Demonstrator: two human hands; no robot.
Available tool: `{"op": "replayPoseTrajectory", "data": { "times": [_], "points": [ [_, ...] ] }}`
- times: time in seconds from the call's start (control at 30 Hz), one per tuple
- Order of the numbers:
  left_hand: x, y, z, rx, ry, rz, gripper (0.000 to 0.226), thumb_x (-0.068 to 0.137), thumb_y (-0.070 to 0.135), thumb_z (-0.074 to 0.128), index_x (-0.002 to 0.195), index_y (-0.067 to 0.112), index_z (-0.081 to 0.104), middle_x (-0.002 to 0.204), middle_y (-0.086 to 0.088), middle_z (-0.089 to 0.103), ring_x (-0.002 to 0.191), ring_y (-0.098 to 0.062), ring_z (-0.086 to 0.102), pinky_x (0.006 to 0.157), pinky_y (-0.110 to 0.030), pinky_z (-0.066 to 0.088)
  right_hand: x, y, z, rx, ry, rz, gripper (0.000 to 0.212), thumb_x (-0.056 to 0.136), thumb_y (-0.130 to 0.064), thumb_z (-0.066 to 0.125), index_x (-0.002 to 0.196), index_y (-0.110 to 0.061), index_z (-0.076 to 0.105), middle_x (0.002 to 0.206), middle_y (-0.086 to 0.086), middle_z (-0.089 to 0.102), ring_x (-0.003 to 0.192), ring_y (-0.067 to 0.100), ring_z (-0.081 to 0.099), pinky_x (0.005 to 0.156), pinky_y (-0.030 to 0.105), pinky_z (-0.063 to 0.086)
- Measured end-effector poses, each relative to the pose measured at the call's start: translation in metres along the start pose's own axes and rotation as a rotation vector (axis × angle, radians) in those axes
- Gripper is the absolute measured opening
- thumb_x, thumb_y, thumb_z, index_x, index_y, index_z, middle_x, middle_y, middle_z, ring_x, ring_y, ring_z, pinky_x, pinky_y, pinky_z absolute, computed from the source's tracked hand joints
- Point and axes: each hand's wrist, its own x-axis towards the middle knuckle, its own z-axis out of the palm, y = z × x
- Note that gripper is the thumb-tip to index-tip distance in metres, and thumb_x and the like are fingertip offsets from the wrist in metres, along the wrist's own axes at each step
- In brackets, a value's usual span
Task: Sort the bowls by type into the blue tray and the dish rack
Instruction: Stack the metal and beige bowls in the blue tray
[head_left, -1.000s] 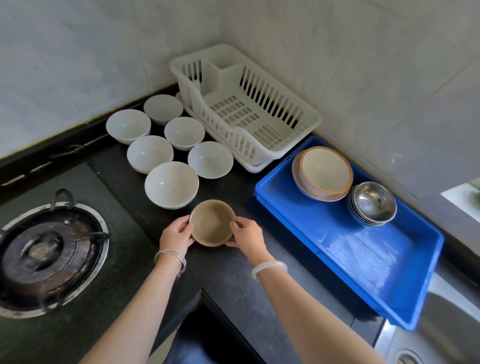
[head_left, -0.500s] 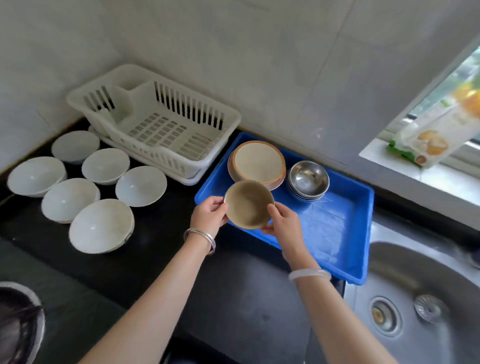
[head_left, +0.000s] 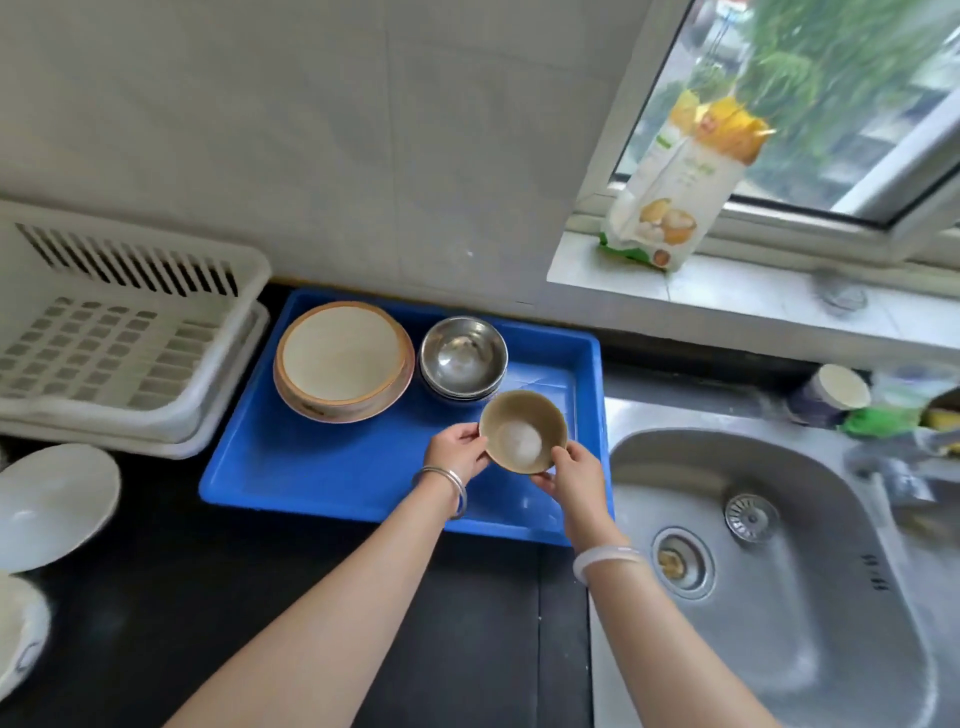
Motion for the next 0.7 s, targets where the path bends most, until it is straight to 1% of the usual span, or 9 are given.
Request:
{"op": "replayPoseTrajectory", "data": {
  "times": [0.07, 0.13, 0.2, 0.27, 0.33, 0.4, 0.5, 0.6, 0.7],
  "points": [
    [0.010, -0.002, 0.009, -0.034, 0.010, -0.036, 0.033, 0.086, -0.010, 0.051, 0.119, -0.010, 0.053, 0.106, -0.016, 0.058, 0.095, -0.025, 0.055, 0.087, -0.031, 0.048, 0.010, -0.001, 0.000, 0.017, 0.015, 0.011, 0.026, 0.093, -0.006, 0.039, 0.082, -0.016, 0.060, 0.086, 0.004, 0.059, 0.070, 0.014, 0.063, 0.062, 0.025, 0.056],
    [0.020, -0.004, 0.016, -0.042, 0.023, -0.049, 0.033, 0.086, -0.009, 0.053, 0.118, -0.009, 0.053, 0.114, -0.021, 0.059, 0.096, -0.024, 0.056, 0.087, -0.032, 0.048, 0.020, -0.003, 0.002, 0.030, 0.025, 0.022, 0.025, 0.093, -0.004, 0.040, 0.091, -0.012, 0.063, 0.092, 0.007, 0.061, 0.075, 0.013, 0.062, 0.057, 0.018, 0.051],
    [0.029, -0.006, 0.022, -0.047, 0.030, -0.056, 0.032, 0.086, -0.008, 0.054, 0.118, -0.008, 0.053, 0.122, -0.024, 0.058, 0.097, -0.024, 0.055, 0.088, -0.031, 0.047, 0.031, -0.005, 0.003, 0.034, 0.038, 0.030, 0.025, 0.093, -0.004, 0.042, 0.106, -0.007, 0.063, 0.099, 0.010, 0.063, 0.077, 0.012, 0.061, 0.056, 0.015, 0.049],
    [0.038, -0.008, 0.027, -0.028, 0.042, -0.048, 0.031, 0.085, -0.007, 0.055, 0.116, -0.007, 0.054, 0.121, -0.023, 0.059, 0.097, -0.023, 0.056, 0.086, -0.030, 0.050, 0.040, -0.007, 0.004, 0.024, 0.054, 0.032, 0.023, 0.093, -0.005, 0.045, 0.108, -0.007, 0.062, 0.101, 0.010, 0.065, 0.078, 0.011, 0.061, 0.054, 0.014, 0.048],
    [0.045, -0.010, 0.032, -0.032, 0.051, -0.034, 0.029, 0.086, -0.006, 0.054, 0.115, -0.006, 0.055, 0.115, -0.019, 0.061, 0.097, -0.022, 0.057, 0.075, -0.023, 0.053, 0.046, -0.007, 0.005, 0.037, 0.066, 0.035, 0.021, 0.093, -0.006, 0.046, 0.106, -0.010, 0.062, 0.100, 0.008, 0.064, 0.078, 0.010, 0.060, 0.053, 0.013, 0.047],
    [0.050, -0.012, 0.038, -0.053, 0.048, -0.022, 0.029, 0.086, -0.006, 0.054, 0.115, -0.004, 0.055, 0.110, -0.014, 0.061, 0.098, -0.020, 0.057, 0.072, -0.019, 0.054, 0.052, -0.007, 0.007, 0.069, 0.068, 0.045, 0.023, 0.092, -0.004, 0.046, 0.108, -0.010, 0.061, 0.103, 0.009, 0.064, 0.081, 0.013, 0.060, 0.056, 0.015, 0.047],
    [0.057, -0.013, 0.046, -0.085, 0.046, -0.015, 0.027, 0.086, -0.003, 0.054, 0.113, 0.000, 0.058, 0.106, -0.008, 0.060, 0.100, -0.018, 0.057, 0.081, -0.025, 0.049, 0.059, -0.009, 0.013, 0.165, 0.075, 0.061, 0.030, 0.091, -0.001, 0.045, 0.118, -0.006, 0.058, 0.114, 0.013, 0.063, 0.098, 0.022, 0.061, 0.064, 0.018, 0.049],
    [0.064, -0.011, 0.054, -0.086, 0.045, 0.002, 0.022, 0.086, -0.003, 0.052, 0.102, 0.009, 0.061, 0.105, -0.006, 0.061, 0.100, -0.018, 0.058, 0.084, -0.025, 0.048, 0.067, -0.012, 0.017, 0.221, 0.083, 0.048, 0.032, 0.090, 0.001, 0.045, 0.119, -0.003, 0.058, 0.121, 0.017, 0.062, 0.099, 0.022, 0.059, 0.071, 0.022, 0.050],
    [0.073, -0.009, 0.062, -0.073, 0.045, 0.018, 0.022, 0.087, -0.002, 0.051, 0.102, 0.010, 0.060, 0.109, -0.006, 0.061, 0.100, -0.018, 0.057, 0.081, -0.025, 0.051, 0.075, -0.017, 0.019, 0.247, 0.077, 0.035, 0.033, 0.091, -0.001, 0.048, 0.122, -0.006, 0.057, 0.122, 0.014, 0.062, 0.108, 0.023, 0.061, 0.087, 0.030, 0.053]
  ]
}}
